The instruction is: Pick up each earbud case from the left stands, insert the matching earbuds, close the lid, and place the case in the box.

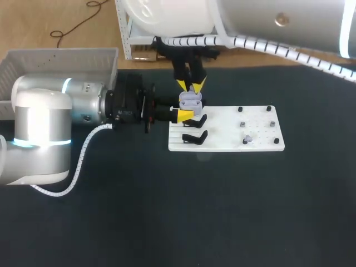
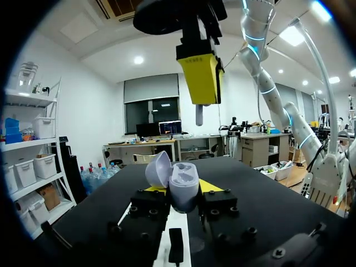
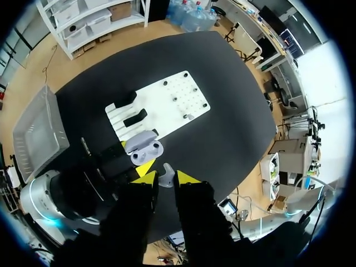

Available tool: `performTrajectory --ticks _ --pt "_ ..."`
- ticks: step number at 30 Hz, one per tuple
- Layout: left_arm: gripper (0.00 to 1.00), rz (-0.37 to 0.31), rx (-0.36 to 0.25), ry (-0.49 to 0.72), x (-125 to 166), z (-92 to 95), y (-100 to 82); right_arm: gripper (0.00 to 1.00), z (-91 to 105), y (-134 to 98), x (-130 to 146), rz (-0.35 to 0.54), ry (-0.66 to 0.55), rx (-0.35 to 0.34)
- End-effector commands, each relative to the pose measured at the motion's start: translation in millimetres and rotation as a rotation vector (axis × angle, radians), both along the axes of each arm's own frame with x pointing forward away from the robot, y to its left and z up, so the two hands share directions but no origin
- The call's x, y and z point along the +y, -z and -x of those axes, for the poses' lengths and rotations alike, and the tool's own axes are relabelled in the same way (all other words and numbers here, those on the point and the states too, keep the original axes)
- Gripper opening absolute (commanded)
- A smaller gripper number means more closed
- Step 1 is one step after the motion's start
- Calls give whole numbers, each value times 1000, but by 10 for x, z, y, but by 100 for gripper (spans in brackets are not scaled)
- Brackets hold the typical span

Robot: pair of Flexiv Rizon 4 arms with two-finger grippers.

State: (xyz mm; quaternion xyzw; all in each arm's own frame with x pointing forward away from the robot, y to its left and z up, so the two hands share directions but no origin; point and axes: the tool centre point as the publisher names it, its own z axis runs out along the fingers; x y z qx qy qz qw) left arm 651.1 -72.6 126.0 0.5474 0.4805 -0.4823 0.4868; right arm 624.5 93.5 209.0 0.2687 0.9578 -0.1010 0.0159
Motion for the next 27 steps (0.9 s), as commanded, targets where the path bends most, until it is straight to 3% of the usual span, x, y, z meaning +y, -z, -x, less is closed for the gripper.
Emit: performTrajectory --ticks 1,27 --pt "0 2 -3 -5 1 15 7 0 -34 70 34 4 0 6" --pt "0 2 -3 -5 1 15 7 0 -116 292 37 14 -3 -43"
